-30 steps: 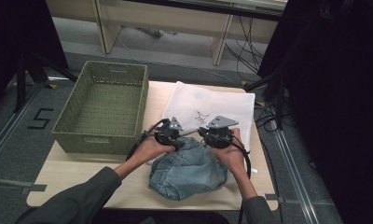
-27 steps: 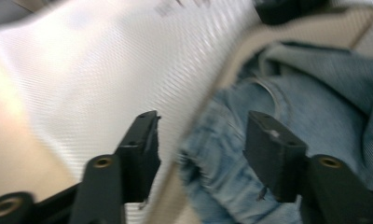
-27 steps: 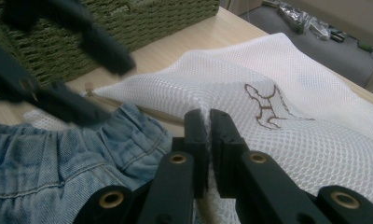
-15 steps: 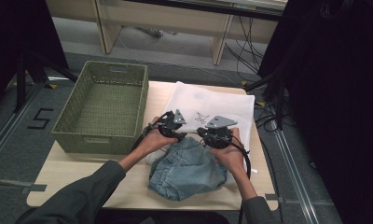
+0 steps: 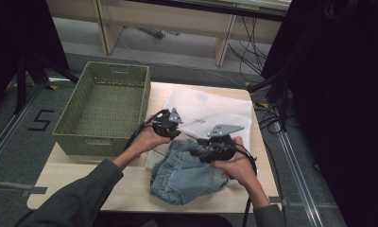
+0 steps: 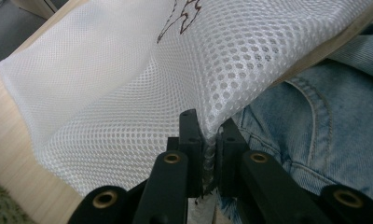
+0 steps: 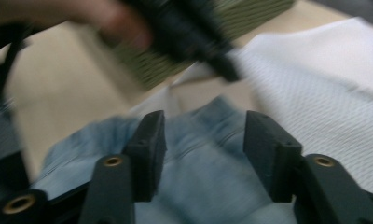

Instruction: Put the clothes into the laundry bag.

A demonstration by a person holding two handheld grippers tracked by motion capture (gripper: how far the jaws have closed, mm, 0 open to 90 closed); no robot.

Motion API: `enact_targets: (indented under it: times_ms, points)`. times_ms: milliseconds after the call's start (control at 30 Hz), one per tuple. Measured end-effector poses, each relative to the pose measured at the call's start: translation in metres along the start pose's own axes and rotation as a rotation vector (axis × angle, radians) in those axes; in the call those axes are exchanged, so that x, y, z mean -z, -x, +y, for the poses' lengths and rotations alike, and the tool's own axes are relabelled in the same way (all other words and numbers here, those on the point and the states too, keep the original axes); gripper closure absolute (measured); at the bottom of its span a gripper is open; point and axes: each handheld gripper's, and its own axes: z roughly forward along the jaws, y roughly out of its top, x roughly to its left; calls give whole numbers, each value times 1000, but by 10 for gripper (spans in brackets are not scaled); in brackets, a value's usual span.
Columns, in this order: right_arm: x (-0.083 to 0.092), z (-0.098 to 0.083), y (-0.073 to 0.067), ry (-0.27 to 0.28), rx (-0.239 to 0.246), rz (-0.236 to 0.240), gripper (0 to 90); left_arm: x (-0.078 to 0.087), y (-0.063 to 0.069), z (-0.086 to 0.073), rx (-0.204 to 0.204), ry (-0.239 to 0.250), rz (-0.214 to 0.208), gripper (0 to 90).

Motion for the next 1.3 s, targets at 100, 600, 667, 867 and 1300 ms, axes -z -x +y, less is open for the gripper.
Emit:
enact_targets:
  times_ms: [100, 600, 667, 867, 1300]
  points:
    - [0, -8, -12, -29, -13, 35, 428, 2, -5, -4, 29, 2, -7, 828]
    - [-81, -39, -65, -239, 178, 92, 461, -1, -5, -9, 27, -16, -41, 827]
    - [-82, -37, -62, -242, 188, 74, 594, 0, -4, -9, 18, -17, -47, 827]
    - [-64, -25, -51, -195, 168, -25, 747, 12, 0, -6, 11, 2, -55, 830]
    - [-88, -24, 35, -206, -51, -381, 667, 13, 0, -4, -8, 4, -55, 833]
